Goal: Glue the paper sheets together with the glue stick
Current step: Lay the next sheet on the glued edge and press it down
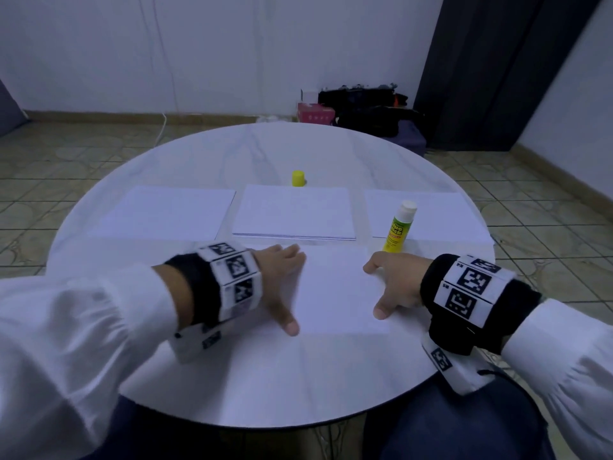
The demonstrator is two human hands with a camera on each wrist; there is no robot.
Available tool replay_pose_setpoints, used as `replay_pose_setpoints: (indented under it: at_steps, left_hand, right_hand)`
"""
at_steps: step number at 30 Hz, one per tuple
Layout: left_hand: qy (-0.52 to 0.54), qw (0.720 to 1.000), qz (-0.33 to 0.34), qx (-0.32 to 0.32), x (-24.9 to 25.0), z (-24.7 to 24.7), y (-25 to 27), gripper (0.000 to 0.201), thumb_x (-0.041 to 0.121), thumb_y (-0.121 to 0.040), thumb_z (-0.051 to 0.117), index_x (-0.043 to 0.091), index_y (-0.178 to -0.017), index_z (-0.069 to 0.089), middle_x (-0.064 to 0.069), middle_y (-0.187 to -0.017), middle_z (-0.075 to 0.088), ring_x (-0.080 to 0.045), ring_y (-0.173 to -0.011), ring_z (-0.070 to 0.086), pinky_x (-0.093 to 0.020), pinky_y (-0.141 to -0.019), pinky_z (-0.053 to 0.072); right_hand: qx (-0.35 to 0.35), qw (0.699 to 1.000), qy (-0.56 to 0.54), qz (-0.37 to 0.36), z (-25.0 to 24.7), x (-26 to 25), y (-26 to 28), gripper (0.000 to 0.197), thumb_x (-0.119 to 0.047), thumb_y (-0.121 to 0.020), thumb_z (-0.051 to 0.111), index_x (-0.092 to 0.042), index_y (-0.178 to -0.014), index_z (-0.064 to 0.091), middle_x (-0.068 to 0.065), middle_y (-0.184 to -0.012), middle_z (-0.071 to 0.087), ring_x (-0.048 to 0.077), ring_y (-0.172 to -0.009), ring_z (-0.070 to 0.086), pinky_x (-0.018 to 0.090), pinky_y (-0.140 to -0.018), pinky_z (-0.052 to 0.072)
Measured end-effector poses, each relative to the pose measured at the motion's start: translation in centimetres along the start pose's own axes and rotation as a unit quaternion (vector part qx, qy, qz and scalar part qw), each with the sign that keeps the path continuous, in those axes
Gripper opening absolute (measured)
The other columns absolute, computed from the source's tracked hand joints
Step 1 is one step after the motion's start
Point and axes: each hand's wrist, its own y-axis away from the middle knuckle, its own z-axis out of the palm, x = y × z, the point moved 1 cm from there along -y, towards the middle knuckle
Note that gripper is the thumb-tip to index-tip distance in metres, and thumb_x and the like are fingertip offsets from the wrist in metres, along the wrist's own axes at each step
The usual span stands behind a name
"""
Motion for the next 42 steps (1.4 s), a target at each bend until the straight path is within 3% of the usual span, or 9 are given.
replay_pose_setpoints:
  at_steps: [2, 6, 12, 15, 18, 20, 24, 30, 42]
  left_hand:
    - [-0.002, 0.999, -0.030, -0.024, -2.8, 0.6, 1.0, 0.131, 0.061, -0.064, 0.077, 0.013, -0.152, -0.008, 0.002, -0.161, -0.012, -0.017, -0.148, -0.003, -0.042, -0.119, 0.011]
    - [0.000, 0.997, -0.054, -0.052, -6.2, 1.3, 2.4, 0.138, 0.061, -0.061, 0.080, 0.014, -0.152, -0.013, 0.005, -0.159, -0.016, -0.012, -0.147, -0.006, -0.037, -0.119, 0.008]
    - [-0.019, 0.998, -0.050, -0.041, -6.1, 1.2, 2.6, 0.132, 0.060, -0.065, 0.078, 0.013, -0.152, -0.010, 0.003, -0.160, -0.012, -0.014, -0.148, -0.003, -0.044, -0.118, 0.016]
    - [-0.035, 0.997, -0.059, -0.043, -6.3, 1.6, 2.4, 0.134, 0.063, -0.063, 0.076, 0.014, -0.152, -0.011, 0.001, -0.160, -0.014, -0.017, -0.148, -0.006, -0.048, -0.118, 0.015]
    - [-0.059, 0.995, -0.067, -0.039, -6.0, 1.8, 2.2, 0.133, 0.067, -0.062, 0.075, 0.013, -0.152, -0.006, -0.001, -0.160, -0.009, -0.021, -0.148, 0.000, -0.051, -0.115, 0.021]
    - [-0.080, 0.994, -0.067, -0.031, -5.9, 2.1, 1.9, 0.133, 0.070, -0.059, 0.073, 0.012, -0.151, -0.003, -0.003, -0.159, -0.004, -0.023, -0.147, 0.006, -0.053, -0.112, 0.026]
    - [-0.073, 0.995, -0.062, -0.021, -6.4, 2.2, 1.6, 0.135, 0.073, -0.055, 0.074, 0.014, -0.151, -0.002, 0.001, -0.159, 0.000, -0.021, -0.145, 0.011, -0.051, -0.111, 0.027]
    - [-0.043, 0.997, -0.056, -0.014, -6.8, 2.0, 2.2, 0.136, 0.071, -0.055, 0.076, 0.016, -0.152, -0.003, 0.007, -0.160, -0.003, -0.014, -0.147, 0.006, -0.046, -0.116, 0.019]
    - [-0.078, 0.994, -0.063, -0.038, -5.9, 0.9, 2.3, 0.134, 0.069, -0.058, 0.075, 0.013, -0.152, -0.002, 0.004, -0.159, 0.003, -0.015, -0.146, 0.007, -0.041, -0.117, 0.017]
  right_hand:
    - [-0.001, 1.000, 0.004, 0.000, 0.0, -0.1, -0.1, 0.077, -0.023, -0.075, 0.077, -0.021, -0.139, 0.034, 0.001, -0.128, 0.048, 0.022, -0.114, 0.051, 0.028, -0.089, 0.044]
    - [0.001, 0.999, 0.010, -0.041, 0.5, -1.2, 0.2, 0.064, -0.011, -0.078, 0.069, -0.024, -0.135, 0.042, -0.008, -0.091, 0.045, 0.018, -0.089, 0.051, 0.023, -0.068, 0.044]
    - [-0.004, 0.968, 0.150, -0.201, 2.2, -7.5, 1.0, 0.043, -0.023, -0.089, 0.056, -0.026, -0.131, 0.051, 0.006, -0.131, 0.038, 0.027, -0.123, 0.040, 0.034, -0.098, 0.040]
    - [-0.021, 0.930, 0.236, -0.280, 3.2, -11.6, 0.6, 0.037, -0.025, -0.096, 0.045, -0.021, -0.133, 0.046, 0.007, -0.139, 0.033, 0.030, -0.127, 0.034, 0.039, -0.098, 0.037]
    - [-0.005, 0.891, 0.302, -0.340, 3.7, -14.5, 0.5, 0.042, -0.025, -0.101, 0.036, -0.017, -0.142, 0.036, 0.007, -0.147, 0.028, 0.025, -0.133, 0.029, 0.031, -0.094, 0.028]
    - [0.002, 0.881, 0.330, -0.340, 3.7, -15.6, 0.2, 0.043, -0.027, -0.102, 0.037, -0.014, -0.142, 0.037, 0.008, -0.148, 0.030, 0.025, -0.135, 0.028, 0.027, -0.097, 0.028]
    - [-0.017, 0.914, 0.275, -0.299, 2.6, -15.6, -0.6, 0.059, -0.041, -0.096, 0.047, -0.013, -0.145, 0.033, 0.008, -0.150, 0.026, 0.022, -0.138, 0.022, 0.035, -0.105, 0.028]
    - [-0.059, 0.941, 0.237, -0.233, 1.0, -10.2, -2.3, 0.108, -0.049, -0.081, 0.066, -0.015, -0.151, -0.009, 0.003, -0.158, -0.017, 0.017, -0.146, -0.010, 0.037, -0.117, 0.003]
    - [-0.080, 0.962, 0.234, -0.115, -1.0, -1.2, -1.7, 0.131, -0.043, -0.067, 0.081, -0.009, -0.149, -0.016, 0.004, -0.157, -0.019, 0.017, -0.146, -0.009, 0.038, -0.119, 0.006]
